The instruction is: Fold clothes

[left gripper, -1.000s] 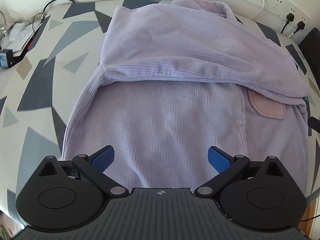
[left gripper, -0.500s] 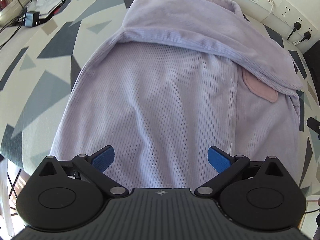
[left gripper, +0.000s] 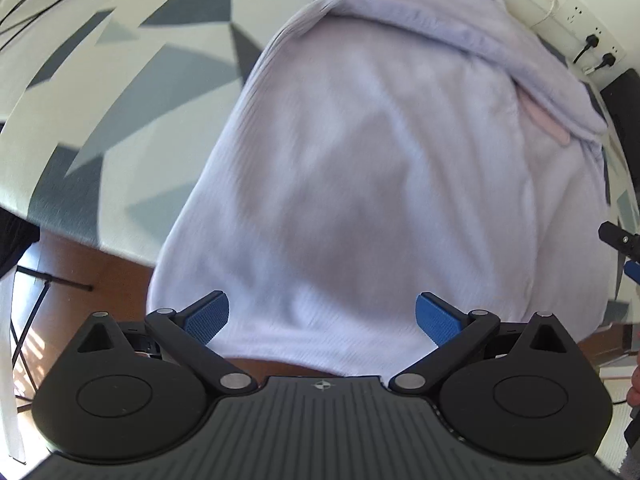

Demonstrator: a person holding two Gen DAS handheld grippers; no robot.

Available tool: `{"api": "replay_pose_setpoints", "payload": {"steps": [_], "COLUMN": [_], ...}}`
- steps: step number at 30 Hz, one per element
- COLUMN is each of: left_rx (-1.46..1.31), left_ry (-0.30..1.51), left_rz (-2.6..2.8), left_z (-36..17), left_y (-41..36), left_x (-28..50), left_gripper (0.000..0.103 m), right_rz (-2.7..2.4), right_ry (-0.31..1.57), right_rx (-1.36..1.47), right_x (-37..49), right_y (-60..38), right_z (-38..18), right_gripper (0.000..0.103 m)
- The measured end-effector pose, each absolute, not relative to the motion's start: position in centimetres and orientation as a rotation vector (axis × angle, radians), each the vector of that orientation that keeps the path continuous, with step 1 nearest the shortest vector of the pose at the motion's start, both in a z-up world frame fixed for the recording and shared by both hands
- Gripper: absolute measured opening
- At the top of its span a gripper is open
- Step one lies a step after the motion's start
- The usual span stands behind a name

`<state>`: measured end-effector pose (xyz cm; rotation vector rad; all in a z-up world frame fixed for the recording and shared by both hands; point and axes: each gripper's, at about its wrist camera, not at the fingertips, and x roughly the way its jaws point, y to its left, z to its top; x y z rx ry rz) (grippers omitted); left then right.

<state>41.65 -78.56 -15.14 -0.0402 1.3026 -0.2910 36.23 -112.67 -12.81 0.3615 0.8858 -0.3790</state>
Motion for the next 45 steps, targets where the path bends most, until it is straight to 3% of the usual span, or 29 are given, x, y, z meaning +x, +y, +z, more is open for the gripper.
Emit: {"api": "replay_pose_setpoints", "payload": {"steps": [12,24,45], "left_rx": [0.265,0.129,0.170], "left_ry": [0.970,1.090,1.036], "left_rz": [-0.400,-0.335,-0.320], "left_z": [-13.4,-17.8,-18.3], "left_y": [-75.6,-78.3,-79.3], "left_x": [42.0,47.1,46.9], "left_gripper": [0.102,0.103,0.103], "right_rz": [-0.441,-0.482,-0.461], "right_ry": [0.878,0.905,0.996], "right_rx": [0.356,0.366,0.275], "right_x": [31.9,34.3,37.3], "right_y": [-109.1,-111.0,-111.3], "right_z": [-12.1,-13.5,-17.9], "right_gripper": [0.102,0.102,0.102]}}
